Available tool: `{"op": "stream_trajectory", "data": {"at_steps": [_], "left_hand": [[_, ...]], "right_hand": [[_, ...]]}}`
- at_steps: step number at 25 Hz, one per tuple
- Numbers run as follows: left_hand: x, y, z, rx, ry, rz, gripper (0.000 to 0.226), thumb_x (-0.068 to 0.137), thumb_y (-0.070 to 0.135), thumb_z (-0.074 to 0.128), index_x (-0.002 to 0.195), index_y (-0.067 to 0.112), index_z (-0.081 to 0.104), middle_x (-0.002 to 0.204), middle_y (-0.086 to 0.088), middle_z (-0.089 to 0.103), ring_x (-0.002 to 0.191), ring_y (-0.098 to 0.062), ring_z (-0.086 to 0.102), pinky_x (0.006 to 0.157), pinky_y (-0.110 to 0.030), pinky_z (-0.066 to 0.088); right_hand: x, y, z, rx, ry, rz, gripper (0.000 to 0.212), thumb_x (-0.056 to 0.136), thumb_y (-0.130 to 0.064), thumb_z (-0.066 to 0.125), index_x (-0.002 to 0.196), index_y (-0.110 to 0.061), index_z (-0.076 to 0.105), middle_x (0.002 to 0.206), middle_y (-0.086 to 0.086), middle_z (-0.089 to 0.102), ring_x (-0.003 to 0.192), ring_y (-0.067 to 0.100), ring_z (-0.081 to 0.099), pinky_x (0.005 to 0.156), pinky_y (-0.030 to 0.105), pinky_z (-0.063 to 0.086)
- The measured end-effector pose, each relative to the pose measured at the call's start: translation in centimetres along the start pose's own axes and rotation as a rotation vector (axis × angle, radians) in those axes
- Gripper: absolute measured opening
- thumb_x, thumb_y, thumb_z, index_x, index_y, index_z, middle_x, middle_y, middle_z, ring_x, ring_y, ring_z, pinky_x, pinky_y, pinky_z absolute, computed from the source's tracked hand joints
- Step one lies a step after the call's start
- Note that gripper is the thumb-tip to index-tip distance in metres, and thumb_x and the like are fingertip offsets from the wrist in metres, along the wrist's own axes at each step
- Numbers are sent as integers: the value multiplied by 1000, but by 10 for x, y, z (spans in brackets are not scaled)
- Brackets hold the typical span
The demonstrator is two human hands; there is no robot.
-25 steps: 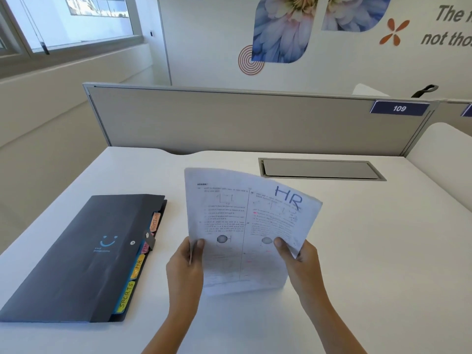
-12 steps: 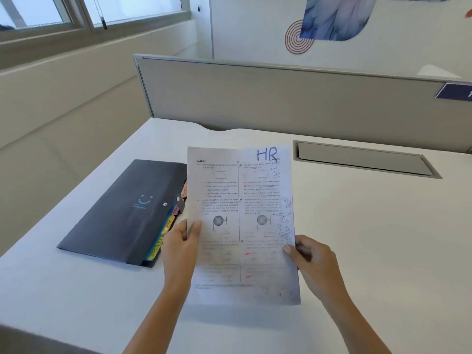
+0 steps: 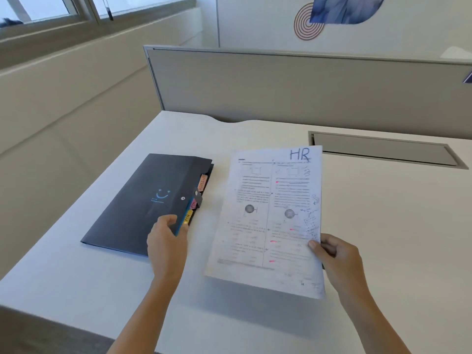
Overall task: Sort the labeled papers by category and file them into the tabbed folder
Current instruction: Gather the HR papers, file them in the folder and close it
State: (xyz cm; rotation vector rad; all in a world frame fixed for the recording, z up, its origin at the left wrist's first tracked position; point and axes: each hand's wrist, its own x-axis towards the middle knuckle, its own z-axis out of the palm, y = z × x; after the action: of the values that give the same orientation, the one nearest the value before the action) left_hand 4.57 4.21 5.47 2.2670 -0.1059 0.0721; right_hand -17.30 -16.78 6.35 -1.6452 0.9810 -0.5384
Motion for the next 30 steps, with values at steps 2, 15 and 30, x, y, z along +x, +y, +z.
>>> {"op": "stream_trajectory", "data": {"at_steps": [2, 15, 30], "left_hand": [[18, -14, 6, 315, -38, 49, 56, 80, 30, 72, 128, 9, 51, 131, -10, 53, 123, -31, 45, 97, -43, 40], [46, -40, 10, 739, -182, 144, 44, 87, 40, 60, 108, 2, 54, 112, -21, 57, 100, -43, 54, 76, -49, 49], [61, -13, -44, 1203, -445, 453, 30, 84, -5, 58, 110, 9, 54, 96, -2, 56, 62, -11, 42, 62, -19, 36]], "right_hand": [[-3, 1, 8, 38, 47, 54, 17, 88, -12, 64, 84, -27, 71, 78, -8, 76, 78, 17, 72, 81, 46, 58], [-18, -3, 41, 73, 88, 139, 12, 90, -15, 62, 93, -23, 71, 83, -5, 76, 86, 24, 71, 86, 54, 54], [-23, -36, 78, -46, 37, 4, 17, 90, -14, 61, 82, -27, 70, 74, -18, 73, 73, 12, 69, 71, 32, 55]]}}
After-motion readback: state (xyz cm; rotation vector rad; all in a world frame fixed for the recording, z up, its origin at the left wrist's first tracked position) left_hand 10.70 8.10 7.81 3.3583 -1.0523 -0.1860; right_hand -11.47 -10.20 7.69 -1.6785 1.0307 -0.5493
